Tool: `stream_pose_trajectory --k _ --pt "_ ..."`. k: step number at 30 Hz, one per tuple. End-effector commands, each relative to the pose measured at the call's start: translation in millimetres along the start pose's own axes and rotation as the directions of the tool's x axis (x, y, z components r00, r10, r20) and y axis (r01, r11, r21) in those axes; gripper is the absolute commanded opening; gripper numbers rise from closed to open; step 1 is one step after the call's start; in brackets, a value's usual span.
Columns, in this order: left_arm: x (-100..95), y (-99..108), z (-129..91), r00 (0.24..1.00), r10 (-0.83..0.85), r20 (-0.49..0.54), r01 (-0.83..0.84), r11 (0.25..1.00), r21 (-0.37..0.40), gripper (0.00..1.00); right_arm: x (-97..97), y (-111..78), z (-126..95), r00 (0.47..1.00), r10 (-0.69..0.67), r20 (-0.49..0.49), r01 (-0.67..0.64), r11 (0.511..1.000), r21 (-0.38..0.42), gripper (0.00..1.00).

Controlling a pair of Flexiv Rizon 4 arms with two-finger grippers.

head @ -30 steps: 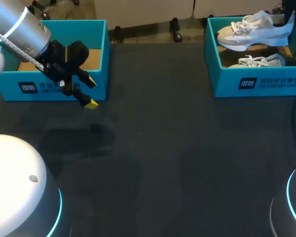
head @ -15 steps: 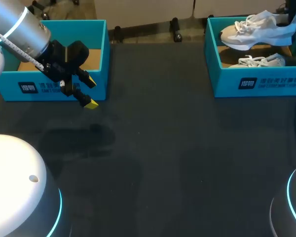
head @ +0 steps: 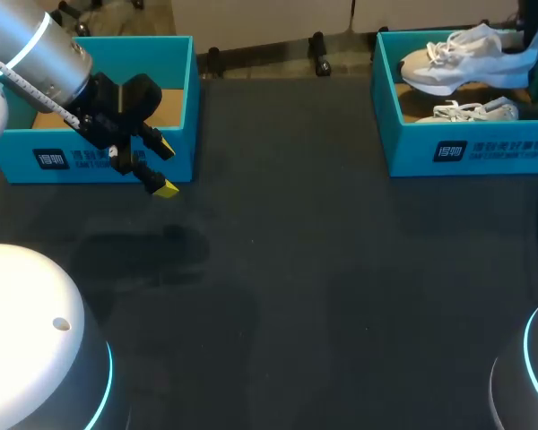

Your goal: Take the shoe out of the shoebox, open the shoe tongue, remove and reinsert the insole, then place the shoe into the shoebox

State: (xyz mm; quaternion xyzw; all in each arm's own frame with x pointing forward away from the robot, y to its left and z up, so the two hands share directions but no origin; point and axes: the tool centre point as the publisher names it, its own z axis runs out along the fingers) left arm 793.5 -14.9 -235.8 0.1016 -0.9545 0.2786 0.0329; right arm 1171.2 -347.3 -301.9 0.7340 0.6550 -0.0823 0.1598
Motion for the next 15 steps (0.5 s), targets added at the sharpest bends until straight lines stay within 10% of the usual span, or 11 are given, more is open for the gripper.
stream_pose_trajectory --k 1,15 --pt "0.8 0 -1 1.0 -0.001 0.001 0.001 1.0 -0.002 1.0 3.3 -0.2 8 1.0 -0.003 0.013 0.003 1.0 -0.004 0.0" --pt "0.8 0 -1 1.0 -0.001 0.001 0.001 1.0 -0.002 1.0 15.7 3.0 24 0.999 -0.045 0.001 0.045 0.999 0.004 0.0"
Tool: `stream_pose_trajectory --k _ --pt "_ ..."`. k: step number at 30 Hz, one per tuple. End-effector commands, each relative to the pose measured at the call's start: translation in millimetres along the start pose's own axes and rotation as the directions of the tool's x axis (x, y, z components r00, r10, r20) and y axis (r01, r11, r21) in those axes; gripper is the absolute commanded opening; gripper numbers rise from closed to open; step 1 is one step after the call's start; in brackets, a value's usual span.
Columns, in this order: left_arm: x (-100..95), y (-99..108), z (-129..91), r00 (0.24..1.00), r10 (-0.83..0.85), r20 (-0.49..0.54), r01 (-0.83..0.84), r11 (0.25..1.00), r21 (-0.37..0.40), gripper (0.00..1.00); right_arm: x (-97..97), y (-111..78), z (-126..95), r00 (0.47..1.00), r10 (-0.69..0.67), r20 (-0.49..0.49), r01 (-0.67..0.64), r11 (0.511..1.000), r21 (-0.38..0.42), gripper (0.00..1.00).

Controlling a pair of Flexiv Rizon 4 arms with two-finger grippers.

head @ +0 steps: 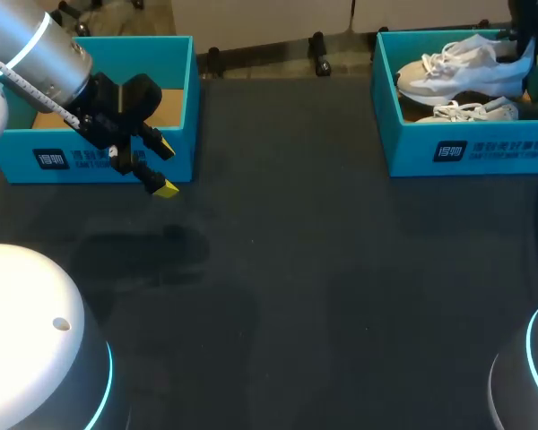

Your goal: Take the shoe out of the shoebox, open the shoe tongue, remove and reinsert the insole, then place the shoe into the shoebox

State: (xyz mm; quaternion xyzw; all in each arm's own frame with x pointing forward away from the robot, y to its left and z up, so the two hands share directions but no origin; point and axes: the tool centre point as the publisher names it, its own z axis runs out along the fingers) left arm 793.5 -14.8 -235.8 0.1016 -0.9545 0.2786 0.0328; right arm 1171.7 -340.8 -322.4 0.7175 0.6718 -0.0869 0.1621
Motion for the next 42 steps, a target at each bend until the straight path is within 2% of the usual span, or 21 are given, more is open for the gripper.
stream_pose_trajectory --k 1,18,31,33,34,37,42 --pt "0.8 0 -1 1.0 -0.001 0.001 0.001 1.0 -0.002 1.0 3.0 5.4 8 1.0 0.003 -0.006 -0.003 1.0 0.01 0.0" --pt "0.8 0 -1 1.0 -0.001 0.001 0.001 1.0 -0.002 1.0 10.2 -0.1 42 1.0 0.028 -0.015 -0.027 0.998 0.055 0.0" --pt "0.8 0 -1 1.0 -0.001 0.001 0.001 1.0 -0.002 1.0 17.6 -2.4 54 0.999 0.035 -0.01 -0.034 0.996 0.083 0.0" --pt "0.8 0 -1 1.0 -0.001 0.001 0.001 1.0 -0.002 1.0 18.2 -1.8 54 0.999 0.034 -0.012 -0.033 0.996 0.085 0.14" --pt "0.8 0 -1 1.0 -0.001 0.001 0.001 1.0 -0.002 1.0 18.4 -1.4 54 0.999 0.034 -0.013 -0.033 0.996 0.086 0.29" --pt "0.8 0 -1 1.0 -0.001 0.001 0.001 1.0 -0.002 1.0 17.5 -0.2 51 0.999 0.038 -0.014 -0.037 0.996 0.084 0.36" --pt "0.8 0 -1 1.0 -0.001 0.001 0.001 1.0 -0.002 1.0 16.0 -0.6 44 0.999 0.047 -0.017 -0.045 0.996 0.082 0.38"
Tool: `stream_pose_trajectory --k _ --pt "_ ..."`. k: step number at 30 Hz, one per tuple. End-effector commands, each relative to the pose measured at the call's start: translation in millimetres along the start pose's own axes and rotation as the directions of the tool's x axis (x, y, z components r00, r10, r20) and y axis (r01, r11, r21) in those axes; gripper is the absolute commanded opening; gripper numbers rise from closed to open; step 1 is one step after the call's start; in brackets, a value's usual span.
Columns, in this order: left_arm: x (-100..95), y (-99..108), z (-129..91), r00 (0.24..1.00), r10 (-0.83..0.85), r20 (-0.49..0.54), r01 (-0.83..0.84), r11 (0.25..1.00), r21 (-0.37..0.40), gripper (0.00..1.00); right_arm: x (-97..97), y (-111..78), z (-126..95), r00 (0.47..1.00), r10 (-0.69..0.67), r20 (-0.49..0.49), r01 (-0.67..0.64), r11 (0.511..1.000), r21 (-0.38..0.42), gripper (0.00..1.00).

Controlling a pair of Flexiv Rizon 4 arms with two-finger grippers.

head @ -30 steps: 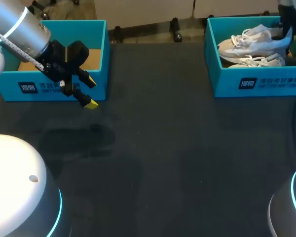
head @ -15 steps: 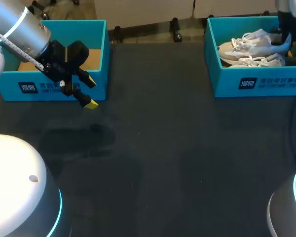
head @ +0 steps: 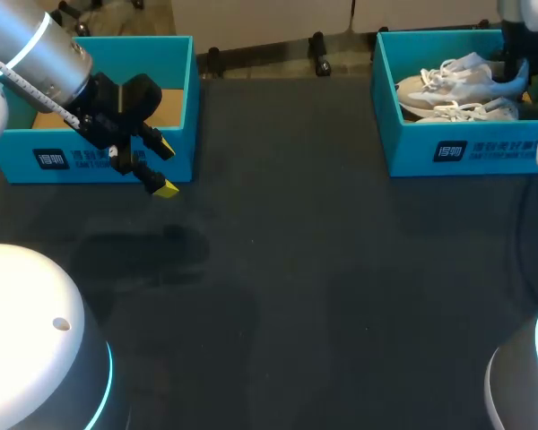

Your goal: Take the shoe out of the shoebox, open the shoe tongue, remove and reinsert the insole, then place the shoe into the shoebox

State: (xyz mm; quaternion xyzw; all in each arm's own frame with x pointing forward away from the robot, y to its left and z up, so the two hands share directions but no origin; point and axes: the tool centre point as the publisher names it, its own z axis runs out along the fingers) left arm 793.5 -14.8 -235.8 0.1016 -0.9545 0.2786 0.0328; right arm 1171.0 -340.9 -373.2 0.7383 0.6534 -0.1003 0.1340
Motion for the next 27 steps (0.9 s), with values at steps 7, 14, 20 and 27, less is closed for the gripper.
stream_pose_trajectory --k 7,14,20,27 --pt "0.9 0 -1 1.0 -0.001 0.001 0.001 1.0 -0.002 1.0 -0.8 0.9 -15 1.0 -0.004 -0.007 0.004 1.0 0.003 0.58" --pt "0.9 0 -1 1.0 -0.001 0.001 0.001 1.0 -0.002 1.0 -4.3 -3.6 -31 1.0 -0.004 0.003 0.004 1.0 -0.013 0.86" --pt "0.9 0 -1 1.0 -0.001 0.001 0.001 1.0 -0.002 1.0 -3.9 -9.0 -49 0.999 0.005 -0.04 -0.007 0.999 -0.032 0.91" --pt "0.9 0 -1 1.0 -0.001 0.001 0.001 1.0 -0.002 1.0 -1.5 -22.0 -80 0.997 0.003 -0.08 -0.008 0.998 -0.056 1.0"
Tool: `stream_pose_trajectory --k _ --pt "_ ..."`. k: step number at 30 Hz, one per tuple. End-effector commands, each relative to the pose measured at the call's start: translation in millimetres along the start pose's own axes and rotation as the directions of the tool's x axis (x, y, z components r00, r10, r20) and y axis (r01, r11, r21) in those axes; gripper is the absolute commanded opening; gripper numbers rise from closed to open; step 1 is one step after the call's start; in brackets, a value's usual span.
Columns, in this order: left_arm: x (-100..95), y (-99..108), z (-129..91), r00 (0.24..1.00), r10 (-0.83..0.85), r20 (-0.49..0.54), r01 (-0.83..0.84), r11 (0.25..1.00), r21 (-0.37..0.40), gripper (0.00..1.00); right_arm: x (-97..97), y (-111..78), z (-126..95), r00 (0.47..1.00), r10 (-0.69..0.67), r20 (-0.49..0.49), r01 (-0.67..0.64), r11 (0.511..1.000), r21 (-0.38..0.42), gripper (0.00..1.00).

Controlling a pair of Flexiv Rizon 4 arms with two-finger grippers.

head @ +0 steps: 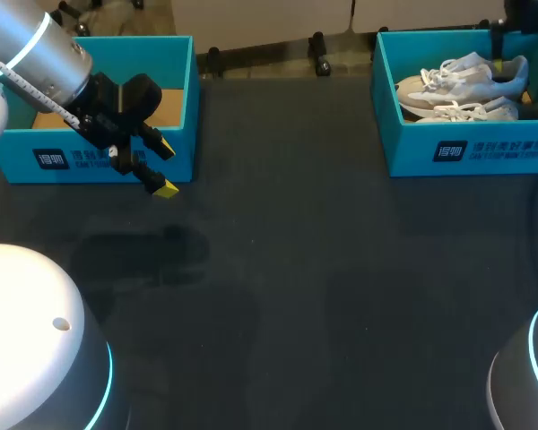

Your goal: Take the shoe out of the shoebox, open the shoe tongue, remove and reinsert the insole, then place the shoe into the shoebox

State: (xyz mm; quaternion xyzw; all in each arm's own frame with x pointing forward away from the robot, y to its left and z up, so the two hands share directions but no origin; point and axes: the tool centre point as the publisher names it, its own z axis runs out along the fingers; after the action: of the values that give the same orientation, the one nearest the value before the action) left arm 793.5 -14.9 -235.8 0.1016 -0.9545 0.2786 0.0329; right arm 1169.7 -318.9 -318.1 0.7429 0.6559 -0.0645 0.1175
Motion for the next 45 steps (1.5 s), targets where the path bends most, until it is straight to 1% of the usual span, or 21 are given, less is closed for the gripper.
stream_pose_trajectory --k 1,3,5,13,15,18,21,22,24,26,28,30,31,33,34,35,37,38,41,44,45 --pt "0.8 0 -1 1.0 -0.001 0.001 0.001 1.0 -0.002 1.0 -1.4 -24.2 -26 1.0 -0.011 -0.005 0.01 0.999 -0.037 1.0" --pt "0.8 0 -1 1.0 -0.001 0.001 0.001 1.0 -0.002 1.0 1.1 -29.9 -33 1.0 -0.017 -0.007 0.017 0.999 -0.039 1.0" --pt "0.8 0 -1 1.0 -0.001 0.001 0.001 1.0 -0.002 1.0 3.8 -36.2 -42 0.999 -0.016 -0.04 0.014 0.999 -0.043 1.0" --pt "0.8 0 -1 1.0 -0.001 0.001 0.001 1.0 -0.002 1.0 15.0 -65.9 -65 0.999 -0.013 -0.031 0.012 0.999 -0.04 1.0" --pt "0.8 0 -1 1.0 -0.001 0.001 0.001 1.0 -0.002 1.0 17.2 -74.0 -71 0.999 -0.012 -0.049 0.01 0.999 -0.037 1.0" --pt "-5.0 -7 1 0.986 -0.157 0.057 0.158 0.987 -0.011 1.0 22.0 -84.2 -77 0.997 -0.031 -0.065 0.029 0.999 -0.023 1.0" --pt "-12.4 -14 0 0.951 -0.293 0.094 0.299 0.953 -0.055 1.0 28.1 -92.3 -83 0.994 -0.024 -0.104 0.025 1.0 0.006 1.0" --pt "-17.3 -19 2 0.92 -0.365 0.142 0.378 0.922 -0.08 1.0 28.1 -92.3 -83 0.994 -0.024 -0.104 0.025 1.0 0.006 1.0" --pt "-22.0 -22 0 0.89 -0.431 0.148 0.447 0.889 -0.096 1.0 28.1 -92.3 -83 0.994 -0.024 -0.104 0.025 1.0 0.006 1.0" --pt "-26.8 -26 -5 0.843 -0.51 0.169 0.528 0.845 -0.085 1.0 28.1 -92.3 -83 0.994 -0.024 -0.104 0.025 1.0 0.006 1.0" --pt "-32.7 -29 -6 0.799 -0.572 0.184 0.595 0.797 -0.107 1.0 28.1 -92.3 -83 0.994 -0.024 -0.104 0.025 1.0 0.006 1.0" --pt "-38.2 -32 -6 0.743 -0.63 0.224 0.663 0.74 -0.115 1.0 28.1 -92.3 -83 0.994 -0.024 -0.104 0.025 1.0 0.006 1.0" --pt "-44.1 -33 -6 0.691 -0.678 0.25 0.719 0.679 -0.147 1.0 28.1 -92.3 -83 0.994 -0.024 -0.104 0.025 1.0 0.006 1.0" --pt "-52.6 -33 -7 0.634 -0.732 0.25 0.773 0.609 -0.178 1.0 28.1 -92.3 -83 0.994 -0.024 -0.104 0.025 1.0 0.006 1.0" --pt "-55.6 -34 -8 0.608 -0.742 0.282 0.794 0.581 -0.18 1.0 28.1 -92.3 -83 0.994 -0.024 -0.104 0.025 1.0 0.006 1.0" --pt "-59.4 -34 -11 0.587 -0.752 0.301 0.807 0.571 -0.147 1.0 28.1 -92.3 -83 0.994 -0.024 -0.104 0.025 1.0 0.006 1.0" --pt "-65.7 -36 -16 0.529 -0.776 0.344 0.847 0.505 -0.165 1.0 28.1 -92.3 -83 0.994 -0.024 -0.104 0.025 1.0 0.006 1.0" --pt "-72.6 -37 -18 0.472 -0.799 0.373 0.881 0.436 -0.182 1.0 28.1 -92.3 -83 0.994 -0.024 -0.104 0.025 1.0 0.006 1.0" --pt "-83.7 -37 -22 0.4 -0.82 0.408 0.916 0.362 -0.171 1.0 25.7 -103.2 -83 0.993 -0.044 -0.109 0.047 0.998 0.029 1.0" --pt "-94.6 -36 -19 0.328 -0.812 0.483 0.945 0.278 -0.174 1.0 26.4 -118.0 -84 0.992 -0.049 -0.112 0.054 0.998 0.042 1.0" --pt "-96.7 -36 -17 0.32 -0.81 0.492 0.947 0.265 -0.179 1.0 27.3 -123.0 -84 0.993 -0.05 -0.111 0.056 0.997 0.047 1.0"
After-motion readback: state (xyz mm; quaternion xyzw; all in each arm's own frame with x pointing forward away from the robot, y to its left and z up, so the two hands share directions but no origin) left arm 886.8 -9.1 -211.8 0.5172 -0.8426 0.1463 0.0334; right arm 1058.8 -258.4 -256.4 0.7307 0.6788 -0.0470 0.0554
